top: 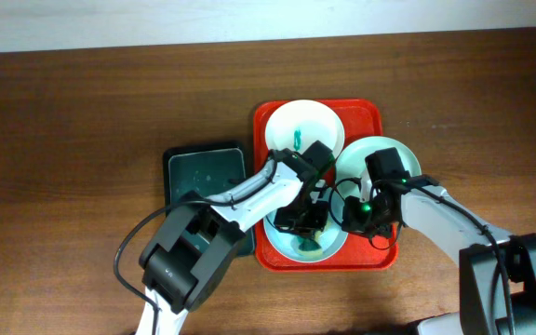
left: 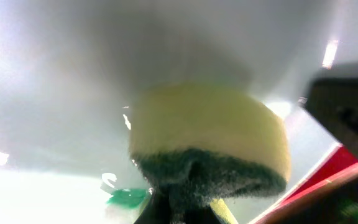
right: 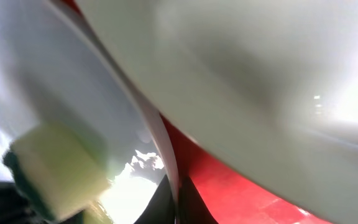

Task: Clean dirty plates on tray and stack at the side

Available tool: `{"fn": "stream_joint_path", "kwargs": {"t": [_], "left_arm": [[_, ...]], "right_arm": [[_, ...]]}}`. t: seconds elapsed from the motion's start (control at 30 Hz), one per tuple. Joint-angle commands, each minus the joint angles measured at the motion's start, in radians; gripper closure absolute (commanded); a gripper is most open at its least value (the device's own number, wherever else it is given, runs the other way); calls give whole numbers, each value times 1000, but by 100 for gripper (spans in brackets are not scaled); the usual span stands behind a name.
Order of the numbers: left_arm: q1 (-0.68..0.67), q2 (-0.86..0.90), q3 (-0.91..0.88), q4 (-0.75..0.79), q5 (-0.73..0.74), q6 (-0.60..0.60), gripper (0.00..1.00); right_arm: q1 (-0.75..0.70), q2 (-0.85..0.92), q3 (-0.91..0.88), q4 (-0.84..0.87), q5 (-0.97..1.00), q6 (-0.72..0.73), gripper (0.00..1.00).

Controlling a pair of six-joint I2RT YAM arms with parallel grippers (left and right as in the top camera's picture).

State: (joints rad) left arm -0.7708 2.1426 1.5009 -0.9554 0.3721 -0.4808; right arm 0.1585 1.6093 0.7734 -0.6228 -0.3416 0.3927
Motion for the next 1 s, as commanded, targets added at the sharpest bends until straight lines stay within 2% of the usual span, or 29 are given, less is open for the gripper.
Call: {"fn": "stream_joint_path", "kwargs": {"t": [0.0,0.17,0.3,0.43,0.67,0.77,0.97], "left_arm": [[66,43,-35,-56,-399,-31,100],[78,41,4,-112,-517,-58,100],[78,41,53,-150,-556,-58,100],[78,41,137,-243,-630,-106,100],[88,27,332,-422,-563,-109,100],[136,-30,384,-493,-564,-70,100],[298,-98,367,-522,-578,-39,100]], "right_arm": [[-2,16,-11,-5,84,9,96],[-2,16,-11,-6,84,9,96],[-2,16,-11,-10,84,9,96],[-2,16,-11,-17,84,9,96],[-2,16,-11,-27,84,9,96],[-2,16,-11,-29,85,9,96],[-2,16,-11,-28,85,8,96]]}}
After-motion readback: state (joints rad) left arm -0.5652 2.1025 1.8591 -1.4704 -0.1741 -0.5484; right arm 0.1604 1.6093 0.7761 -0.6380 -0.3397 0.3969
